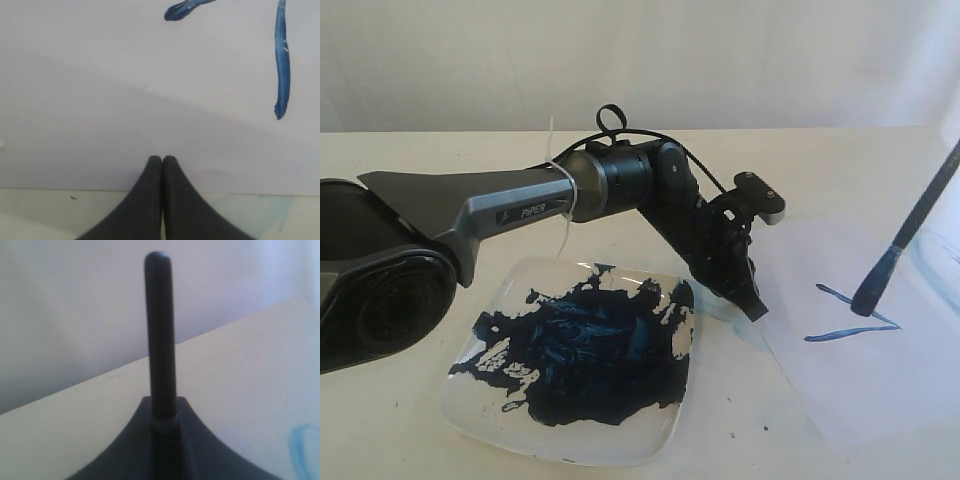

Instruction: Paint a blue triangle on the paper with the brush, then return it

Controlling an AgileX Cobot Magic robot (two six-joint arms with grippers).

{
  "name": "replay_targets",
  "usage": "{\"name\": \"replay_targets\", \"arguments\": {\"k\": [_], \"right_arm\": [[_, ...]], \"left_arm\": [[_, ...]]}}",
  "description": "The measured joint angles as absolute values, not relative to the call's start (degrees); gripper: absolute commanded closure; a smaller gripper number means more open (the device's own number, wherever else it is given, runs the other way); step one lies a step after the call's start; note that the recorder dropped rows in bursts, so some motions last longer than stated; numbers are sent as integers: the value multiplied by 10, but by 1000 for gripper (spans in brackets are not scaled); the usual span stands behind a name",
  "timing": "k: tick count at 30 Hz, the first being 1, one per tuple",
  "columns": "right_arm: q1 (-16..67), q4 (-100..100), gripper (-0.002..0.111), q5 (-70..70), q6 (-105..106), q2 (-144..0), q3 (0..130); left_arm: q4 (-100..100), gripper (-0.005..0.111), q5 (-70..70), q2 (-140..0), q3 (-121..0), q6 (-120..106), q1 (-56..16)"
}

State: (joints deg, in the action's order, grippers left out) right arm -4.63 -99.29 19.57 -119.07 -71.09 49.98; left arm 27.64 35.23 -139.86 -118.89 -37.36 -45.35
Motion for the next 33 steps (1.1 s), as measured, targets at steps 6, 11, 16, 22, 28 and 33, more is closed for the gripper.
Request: {"name": "replay_targets", "arguments": {"k": [6, 11, 16, 22, 28, 33], "right_arm": [[-40, -993, 108, 220, -1189, -714, 500], [-40, -959, 108, 191, -1192, -737, 494], [-28, -913, 108, 95, -1195, -755, 481], [23, -900, 108, 18, -1196, -779, 475], [29, -884, 108, 0, -1198, -807, 475], [29, -880, 108, 0, -1198, -814, 475]], "left_arm": [[276, 107, 352, -1399, -1189, -374, -454], [276, 107, 352, -1399, -1189, -375, -454], [276, 107, 352, -1399, -1189, -375, -454], [276, 107, 352, -1399, -1189, -375, -454], [276, 107, 352, -1399, -1189, -375, -454], [276, 107, 352, -1399, -1189, -375, -454]]}}
